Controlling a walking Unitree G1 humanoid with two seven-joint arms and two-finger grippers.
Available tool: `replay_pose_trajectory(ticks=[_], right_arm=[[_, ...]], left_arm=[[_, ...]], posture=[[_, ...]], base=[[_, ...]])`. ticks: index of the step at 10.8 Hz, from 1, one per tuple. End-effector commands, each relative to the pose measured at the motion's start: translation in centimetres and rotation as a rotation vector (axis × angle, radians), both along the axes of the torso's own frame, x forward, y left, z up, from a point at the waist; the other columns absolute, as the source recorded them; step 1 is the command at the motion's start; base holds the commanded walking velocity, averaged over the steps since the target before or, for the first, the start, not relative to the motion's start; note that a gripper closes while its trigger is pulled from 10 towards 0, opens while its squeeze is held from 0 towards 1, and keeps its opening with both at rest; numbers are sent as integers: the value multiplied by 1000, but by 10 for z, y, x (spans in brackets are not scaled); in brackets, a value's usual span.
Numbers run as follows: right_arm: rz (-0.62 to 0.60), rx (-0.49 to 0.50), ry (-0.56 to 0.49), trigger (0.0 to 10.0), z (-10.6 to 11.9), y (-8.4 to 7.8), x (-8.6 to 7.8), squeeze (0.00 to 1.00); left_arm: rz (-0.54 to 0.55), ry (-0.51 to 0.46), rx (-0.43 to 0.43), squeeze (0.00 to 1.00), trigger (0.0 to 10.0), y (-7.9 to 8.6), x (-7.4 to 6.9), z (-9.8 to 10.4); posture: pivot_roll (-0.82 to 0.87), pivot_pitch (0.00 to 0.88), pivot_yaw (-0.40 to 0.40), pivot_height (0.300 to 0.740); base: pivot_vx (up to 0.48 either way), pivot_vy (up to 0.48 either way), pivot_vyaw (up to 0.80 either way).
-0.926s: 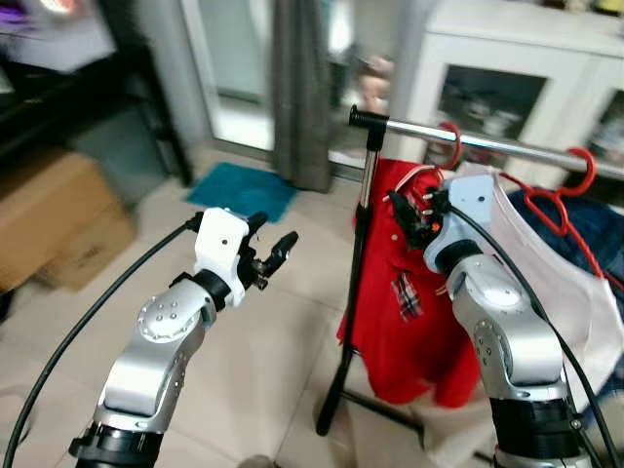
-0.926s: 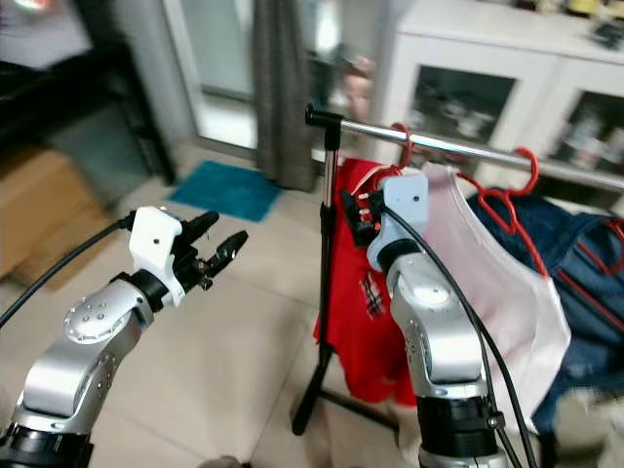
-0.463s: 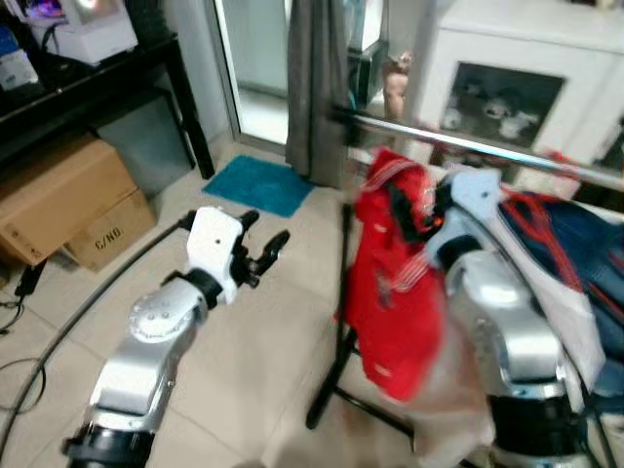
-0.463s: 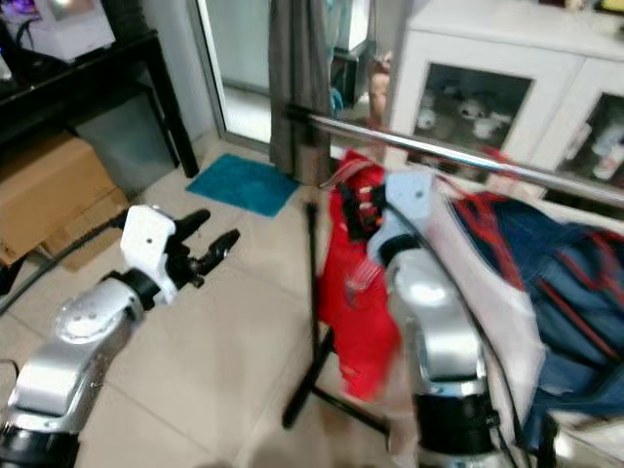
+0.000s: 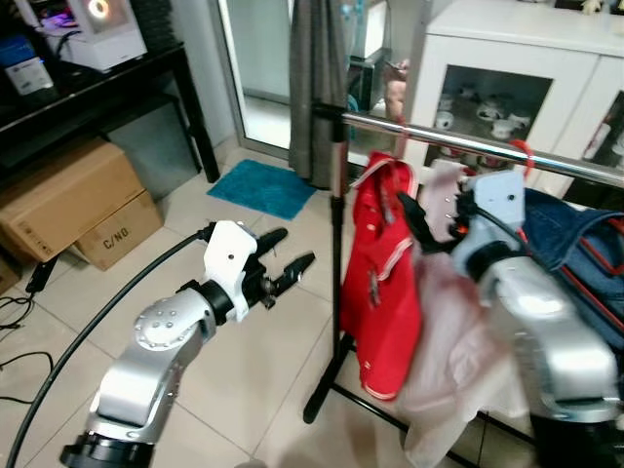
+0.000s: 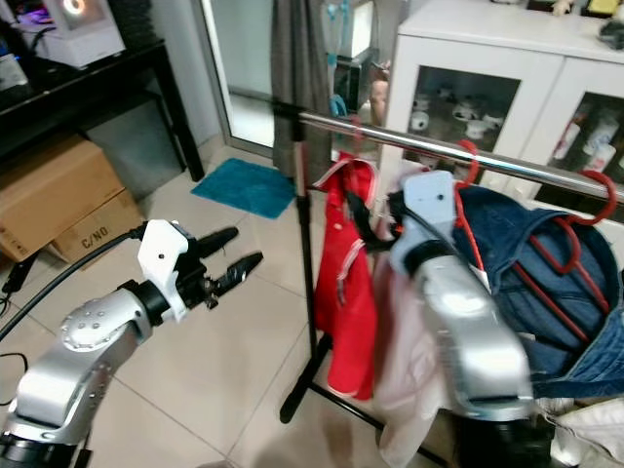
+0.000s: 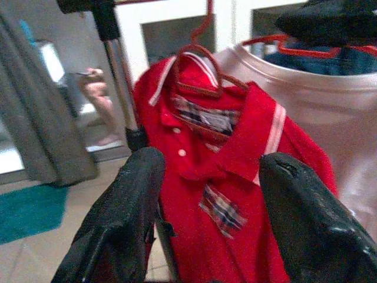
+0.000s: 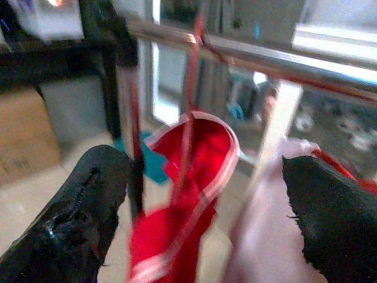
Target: Hang hanger
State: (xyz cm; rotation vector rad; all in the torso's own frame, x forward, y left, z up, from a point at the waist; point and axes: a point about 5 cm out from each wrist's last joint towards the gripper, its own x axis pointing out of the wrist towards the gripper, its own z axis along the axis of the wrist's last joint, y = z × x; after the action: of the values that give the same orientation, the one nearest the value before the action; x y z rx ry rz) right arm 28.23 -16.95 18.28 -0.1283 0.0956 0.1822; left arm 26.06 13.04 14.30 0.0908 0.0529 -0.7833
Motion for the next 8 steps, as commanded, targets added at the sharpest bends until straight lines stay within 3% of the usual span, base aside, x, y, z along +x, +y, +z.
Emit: replay_pose_trajectory(ticks=[1,3,5,6,7,8], right_arm=[[-46,-19,29,10000,3,-11,0,1000],[-223,-76,117,10000,5,-53,2,1000],[-269,-68,145,10000,8,-67,4,1000],[-284,-70,168,10000,7,-72,8,792],[-276,-52,184,10000,5,-75,19,0],[-288,-48,191,3961,3,-77,30,0]], left_arm=[[-53,11,8,0,10000,-3,-4,1],[-138,17,2,0,10000,-5,-8,4],[-156,17,2,0,10000,-4,-10,6],[-163,19,-1,0,10000,-4,-10,7],[-173,21,-1,0,10000,-5,-9,7],[-181,20,4,0,10000,-6,-9,8]], posture=[[-47,0,77,740],[-52,0,75,740],[-53,0,69,740],[-55,0,71,740],[-57,0,72,740],[-58,0,73,740]], base=[[0,0,0],[0,0,0],[0,0,0],[0,0,0],[0,0,0],[0,0,0]])
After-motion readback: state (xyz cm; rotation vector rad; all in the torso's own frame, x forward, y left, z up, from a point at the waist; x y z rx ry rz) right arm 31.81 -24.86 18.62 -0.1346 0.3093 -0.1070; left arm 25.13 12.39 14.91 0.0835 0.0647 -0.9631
